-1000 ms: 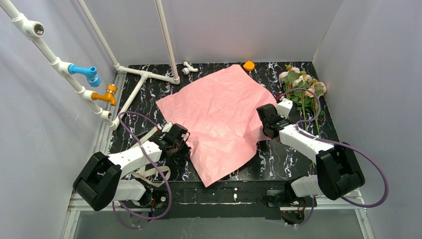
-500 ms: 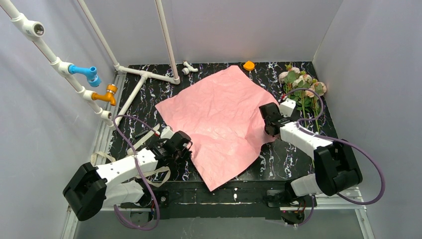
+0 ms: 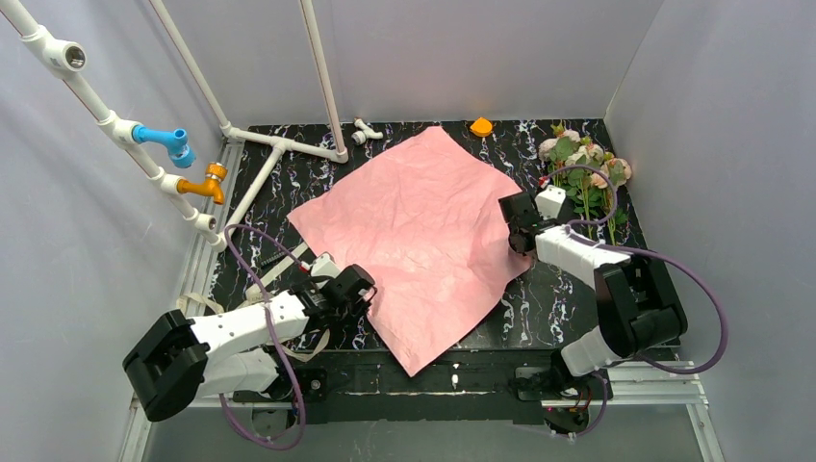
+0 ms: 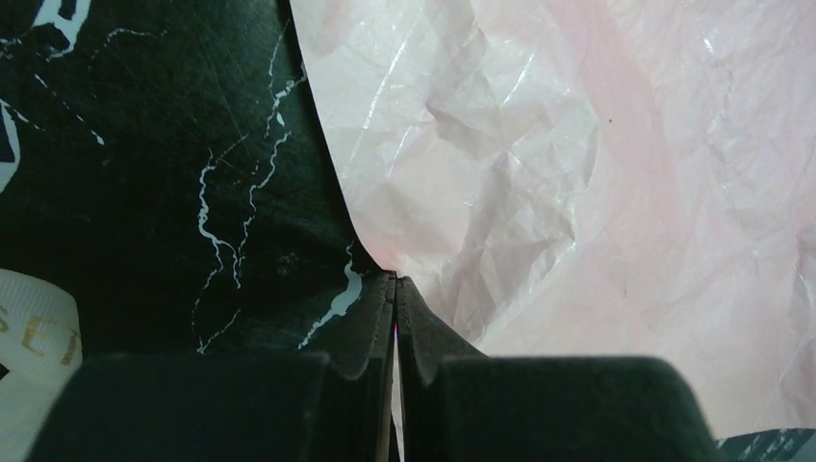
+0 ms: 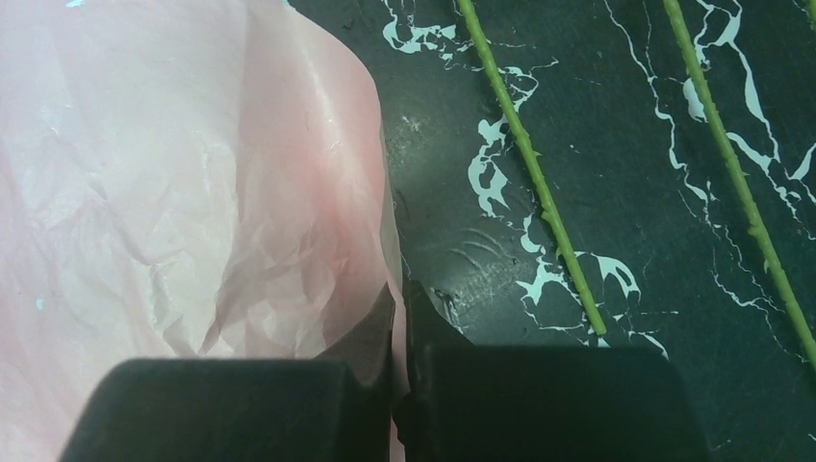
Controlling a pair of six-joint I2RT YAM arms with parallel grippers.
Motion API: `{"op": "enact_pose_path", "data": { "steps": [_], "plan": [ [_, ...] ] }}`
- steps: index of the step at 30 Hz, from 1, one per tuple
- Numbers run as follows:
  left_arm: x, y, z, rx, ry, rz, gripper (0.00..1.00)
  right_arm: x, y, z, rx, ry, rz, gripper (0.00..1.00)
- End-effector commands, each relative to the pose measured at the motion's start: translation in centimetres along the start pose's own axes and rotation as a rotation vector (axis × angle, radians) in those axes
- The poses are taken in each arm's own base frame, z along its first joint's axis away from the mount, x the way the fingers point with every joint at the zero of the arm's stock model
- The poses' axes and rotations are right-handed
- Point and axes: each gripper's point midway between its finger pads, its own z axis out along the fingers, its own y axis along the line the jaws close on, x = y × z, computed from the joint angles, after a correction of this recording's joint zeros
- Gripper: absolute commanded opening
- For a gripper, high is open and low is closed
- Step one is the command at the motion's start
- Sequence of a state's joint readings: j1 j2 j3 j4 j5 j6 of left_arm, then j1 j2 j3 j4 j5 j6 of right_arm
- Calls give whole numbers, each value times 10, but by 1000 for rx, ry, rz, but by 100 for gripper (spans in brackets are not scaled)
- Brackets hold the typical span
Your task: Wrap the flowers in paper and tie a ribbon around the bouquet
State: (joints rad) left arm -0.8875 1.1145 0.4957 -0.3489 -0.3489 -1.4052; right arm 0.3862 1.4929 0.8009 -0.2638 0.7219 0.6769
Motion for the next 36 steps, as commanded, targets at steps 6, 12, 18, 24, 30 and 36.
{"op": "enact_pose_path", "data": {
  "steps": [6, 12, 18, 24, 30, 36],
  "plan": [
    [-13, -1, 16, -45, -97, 78, 0, -15, 12, 18, 13, -9, 15, 1],
    [-12, -9, 18, -18, -89, 66, 0, -24, 13, 23, 20, -11, 19, 6],
    [-15, -19, 15, -5, -98, 38, 0, -29, 23, 33, 28, 18, -21, 11],
    [-8, -20, 13, 0, -57, 37, 0, -29, 19, 28, 43, 45, -45, 23],
    [6, -1, 8, 2, 11, 46, 0, -30, 17, 9, -13, 77, -73, 58],
    [20, 23, 3, 12, 70, 22, 0, -45, 4, -16, -49, 36, -93, 92]
  ]
}}
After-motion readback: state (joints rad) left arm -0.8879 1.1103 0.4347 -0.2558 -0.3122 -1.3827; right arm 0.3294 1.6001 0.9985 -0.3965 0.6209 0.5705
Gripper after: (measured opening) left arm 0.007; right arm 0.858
